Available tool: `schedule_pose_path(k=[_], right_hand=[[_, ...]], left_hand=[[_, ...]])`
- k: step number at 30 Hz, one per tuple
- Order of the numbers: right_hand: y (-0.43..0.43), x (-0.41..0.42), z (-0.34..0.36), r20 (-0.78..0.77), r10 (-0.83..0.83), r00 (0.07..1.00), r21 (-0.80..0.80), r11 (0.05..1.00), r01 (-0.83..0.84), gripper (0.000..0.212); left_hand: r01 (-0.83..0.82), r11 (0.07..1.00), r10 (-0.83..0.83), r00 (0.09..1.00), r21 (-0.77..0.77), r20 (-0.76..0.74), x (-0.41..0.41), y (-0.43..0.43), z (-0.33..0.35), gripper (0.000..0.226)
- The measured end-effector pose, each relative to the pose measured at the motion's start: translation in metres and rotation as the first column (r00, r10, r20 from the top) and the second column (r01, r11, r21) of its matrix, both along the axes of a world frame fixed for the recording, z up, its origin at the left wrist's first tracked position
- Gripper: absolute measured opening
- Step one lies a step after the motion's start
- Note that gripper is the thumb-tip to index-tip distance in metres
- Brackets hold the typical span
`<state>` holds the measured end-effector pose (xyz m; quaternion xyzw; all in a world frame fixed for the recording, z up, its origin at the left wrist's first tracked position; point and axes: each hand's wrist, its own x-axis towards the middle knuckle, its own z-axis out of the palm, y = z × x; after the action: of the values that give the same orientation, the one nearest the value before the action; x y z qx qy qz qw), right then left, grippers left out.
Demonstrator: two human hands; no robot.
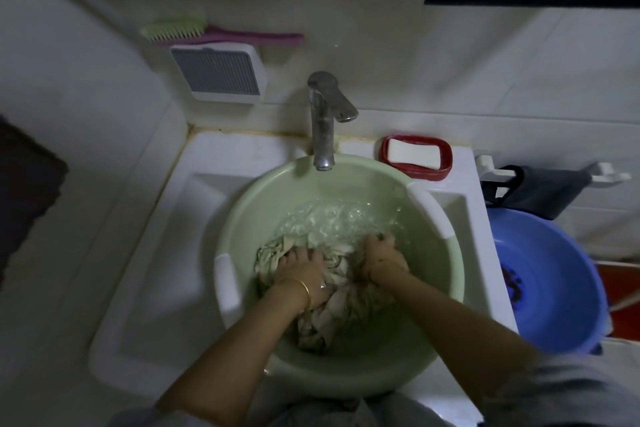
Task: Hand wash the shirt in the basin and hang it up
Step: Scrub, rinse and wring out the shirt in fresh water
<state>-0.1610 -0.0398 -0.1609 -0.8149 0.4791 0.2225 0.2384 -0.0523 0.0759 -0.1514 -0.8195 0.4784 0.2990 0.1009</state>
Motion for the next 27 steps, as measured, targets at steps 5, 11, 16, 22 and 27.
schedule_pose_path(k=[5, 11, 16, 22, 27], right_hand=[[-0.017, 0.009, 0.063, 0.368, -0.484, 0.794, 0.497, 0.824, 0.272, 0.051], [-0.002, 0.02, 0.165, 0.364, -0.769, 0.526, 0.881, 0.468, 0.074, 0.011], [0.01, 0.015, 0.239, 0.355, -0.857, 0.374, 0.934, 0.338, -0.113, 0.017], [0.035, 0.004, 0.28, 0.334, -0.893, 0.302, 0.92, 0.239, -0.31, 0.038], [0.024, -0.029, 0.272, 0.348, -0.916, 0.2, 0.907, 0.275, -0.319, 0.05]], left_hand=[[-0.204, 0.915, 0.137, 0.969, -0.348, -0.207, 0.026, -0.001, 0.031, 0.071], [-0.175, 0.946, 0.071, 0.933, -0.272, -0.352, 0.031, 0.018, 0.07, 0.142], [-0.339, 0.834, 0.122, 0.883, -0.435, -0.454, 0.008, 0.023, 0.082, 0.137], [-0.786, 0.408, 0.156, 0.56, -0.463, -0.814, -0.022, 0.011, 0.106, 0.083], [-0.83, 0.132, 0.037, 0.551, -0.542, -0.834, -0.02, 0.004, 0.135, 0.057]])
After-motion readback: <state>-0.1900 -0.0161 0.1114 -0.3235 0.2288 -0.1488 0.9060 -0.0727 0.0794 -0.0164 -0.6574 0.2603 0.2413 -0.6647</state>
